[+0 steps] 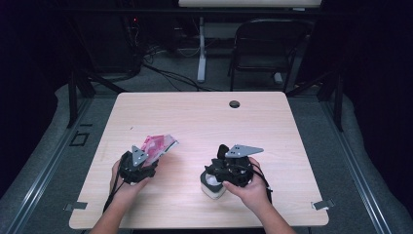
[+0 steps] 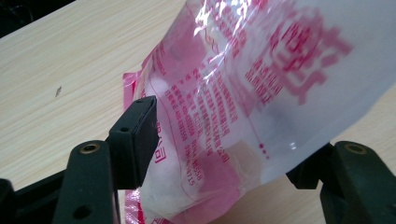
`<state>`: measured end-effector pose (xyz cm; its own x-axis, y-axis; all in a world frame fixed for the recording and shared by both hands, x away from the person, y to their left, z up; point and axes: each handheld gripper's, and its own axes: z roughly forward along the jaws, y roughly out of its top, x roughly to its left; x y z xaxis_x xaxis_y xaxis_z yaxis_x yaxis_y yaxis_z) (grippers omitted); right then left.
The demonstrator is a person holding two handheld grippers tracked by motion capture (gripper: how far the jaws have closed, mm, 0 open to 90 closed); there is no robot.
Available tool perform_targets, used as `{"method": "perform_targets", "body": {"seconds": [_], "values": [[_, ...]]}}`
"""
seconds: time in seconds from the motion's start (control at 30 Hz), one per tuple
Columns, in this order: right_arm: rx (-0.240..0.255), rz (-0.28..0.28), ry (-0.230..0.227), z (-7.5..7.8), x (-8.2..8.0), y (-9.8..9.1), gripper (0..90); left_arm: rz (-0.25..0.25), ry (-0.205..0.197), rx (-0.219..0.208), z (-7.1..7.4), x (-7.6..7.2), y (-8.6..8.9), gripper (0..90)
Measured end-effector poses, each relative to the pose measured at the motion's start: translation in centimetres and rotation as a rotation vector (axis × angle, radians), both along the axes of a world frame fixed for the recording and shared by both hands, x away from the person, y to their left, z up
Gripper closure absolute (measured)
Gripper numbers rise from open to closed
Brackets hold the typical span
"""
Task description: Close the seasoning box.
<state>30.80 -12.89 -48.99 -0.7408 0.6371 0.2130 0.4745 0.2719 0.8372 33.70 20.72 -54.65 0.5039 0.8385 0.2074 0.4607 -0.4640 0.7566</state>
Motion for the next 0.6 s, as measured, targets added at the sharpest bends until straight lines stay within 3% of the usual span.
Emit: {"method": "perform_targets", "body": {"seconds": [0.6], "values": [[-0.002,-0.002,0.0,0.0,0.0,0.0,59.4,-0.066,0.033,-0.019,0.4,-0.7,-2.0,36.4]]}}
